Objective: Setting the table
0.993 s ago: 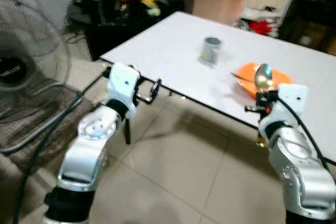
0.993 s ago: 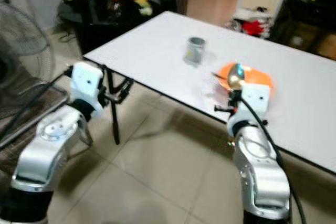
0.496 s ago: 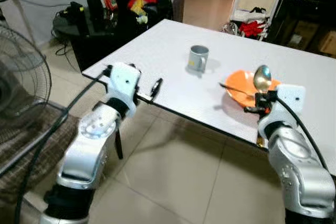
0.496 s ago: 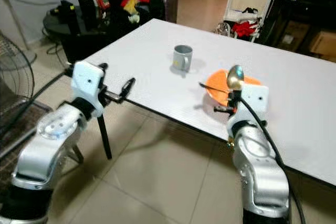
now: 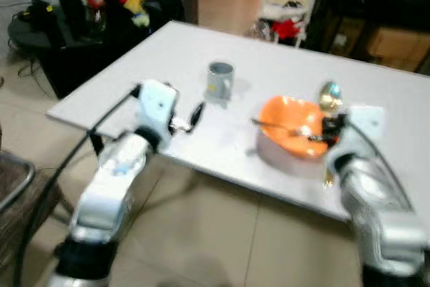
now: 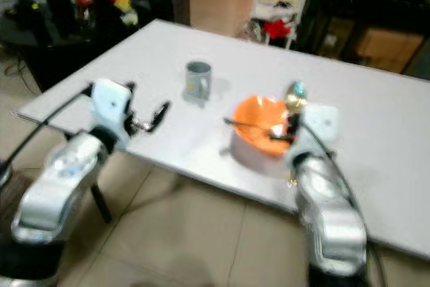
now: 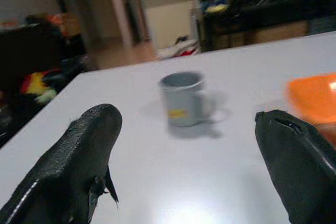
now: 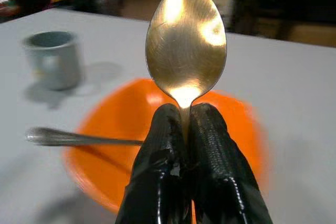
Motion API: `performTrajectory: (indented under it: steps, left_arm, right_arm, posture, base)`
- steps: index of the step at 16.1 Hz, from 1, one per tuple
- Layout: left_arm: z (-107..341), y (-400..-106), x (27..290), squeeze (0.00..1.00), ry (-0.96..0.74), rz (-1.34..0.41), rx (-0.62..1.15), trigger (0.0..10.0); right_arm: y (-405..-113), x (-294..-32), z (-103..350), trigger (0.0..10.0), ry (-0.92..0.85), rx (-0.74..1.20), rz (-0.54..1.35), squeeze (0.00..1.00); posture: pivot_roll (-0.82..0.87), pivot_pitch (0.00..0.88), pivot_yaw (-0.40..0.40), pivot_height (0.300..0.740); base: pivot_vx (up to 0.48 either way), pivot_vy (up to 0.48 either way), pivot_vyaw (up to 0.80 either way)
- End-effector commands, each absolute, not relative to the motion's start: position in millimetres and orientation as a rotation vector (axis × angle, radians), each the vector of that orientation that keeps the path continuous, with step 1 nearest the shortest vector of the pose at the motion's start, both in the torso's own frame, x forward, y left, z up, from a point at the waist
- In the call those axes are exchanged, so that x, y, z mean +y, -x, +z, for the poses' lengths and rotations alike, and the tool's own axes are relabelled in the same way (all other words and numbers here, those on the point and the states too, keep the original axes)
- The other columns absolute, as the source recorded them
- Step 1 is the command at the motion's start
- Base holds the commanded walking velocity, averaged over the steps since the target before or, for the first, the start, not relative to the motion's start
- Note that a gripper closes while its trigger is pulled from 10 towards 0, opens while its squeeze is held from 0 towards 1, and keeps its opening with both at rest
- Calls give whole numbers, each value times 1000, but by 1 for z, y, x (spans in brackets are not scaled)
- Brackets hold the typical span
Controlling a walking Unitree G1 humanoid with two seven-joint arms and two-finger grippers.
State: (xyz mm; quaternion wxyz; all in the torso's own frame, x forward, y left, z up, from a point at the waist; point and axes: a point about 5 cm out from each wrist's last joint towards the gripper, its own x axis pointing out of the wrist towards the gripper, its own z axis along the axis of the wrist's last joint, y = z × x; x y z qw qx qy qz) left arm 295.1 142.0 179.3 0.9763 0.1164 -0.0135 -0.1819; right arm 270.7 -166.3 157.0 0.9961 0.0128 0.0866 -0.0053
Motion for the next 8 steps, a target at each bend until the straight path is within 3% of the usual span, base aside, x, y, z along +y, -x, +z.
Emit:
performTrajectory:
  steps: [1, 3, 8]
  left_arm:
    - [184, -296, 136, 0, -231, -387, -49, 10000]
    - [183, -295, 134, 0, -239, -403, -44, 10000]
    - [183, -288, 125, 0, -252, -602, -29, 10000]
  right_arm:
    - [-271, -173, 160, 10000, -12, 173, -27, 0]
    - [-273, -172, 159, 10000, -1, 193, -28, 0]
    - [-286, -178, 158, 10000, -7, 300, -32, 0]
  posture:
    - [71, 0, -38, 740]
    - [71, 0, -39, 740]
    - [72, 0, -46, 740]
  base:
    - [341, 0, 0]
    - [298, 0, 0]
    - [0, 0, 0]
